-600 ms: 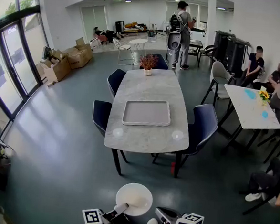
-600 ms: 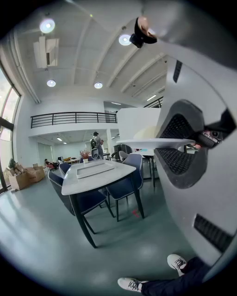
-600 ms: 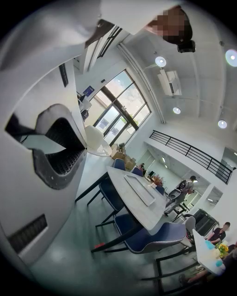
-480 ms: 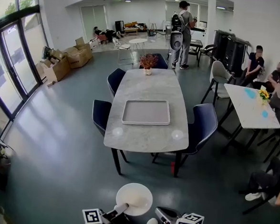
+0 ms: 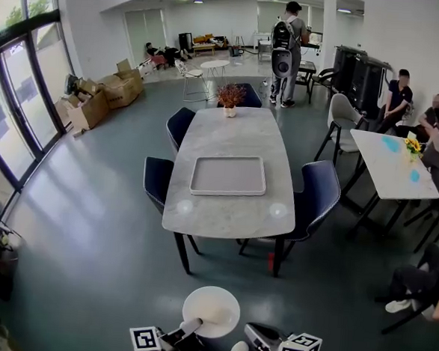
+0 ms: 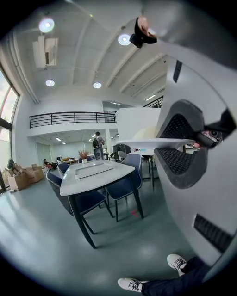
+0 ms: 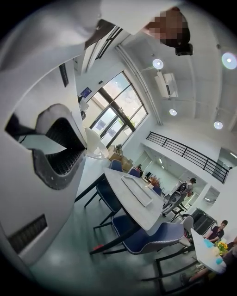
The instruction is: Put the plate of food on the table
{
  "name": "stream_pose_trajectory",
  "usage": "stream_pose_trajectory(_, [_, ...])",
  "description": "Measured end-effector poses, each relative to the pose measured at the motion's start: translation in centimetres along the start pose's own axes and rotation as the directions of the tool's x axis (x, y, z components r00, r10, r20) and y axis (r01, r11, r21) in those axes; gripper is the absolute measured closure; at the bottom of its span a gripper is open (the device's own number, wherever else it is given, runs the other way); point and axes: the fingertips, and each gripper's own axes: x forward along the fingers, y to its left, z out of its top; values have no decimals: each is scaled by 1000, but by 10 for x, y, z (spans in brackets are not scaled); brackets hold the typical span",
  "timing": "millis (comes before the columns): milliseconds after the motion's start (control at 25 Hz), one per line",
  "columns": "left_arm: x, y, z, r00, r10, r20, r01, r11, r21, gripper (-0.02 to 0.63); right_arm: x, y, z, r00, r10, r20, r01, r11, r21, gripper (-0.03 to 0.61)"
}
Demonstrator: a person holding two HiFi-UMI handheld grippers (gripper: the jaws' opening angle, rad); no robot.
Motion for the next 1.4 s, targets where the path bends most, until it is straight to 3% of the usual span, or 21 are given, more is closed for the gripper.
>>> stream_pose_trajectory(360, [7,-7,2,1000,-10,8,10,1000,2,588,-3,2,8,999,46,13,-46,999,19,569])
stream_pose_trajectory(600, [19,-11,5,1000,-11,7,11,1000,5,588,-13,-5,27,1000,0,21,0,1000,-12,569])
stream_pose_trajectory(1400, [56,-22,18,999,-24,-27,24,1000,16,588,-21,-22,54,995,4,100,-9,999,46,569])
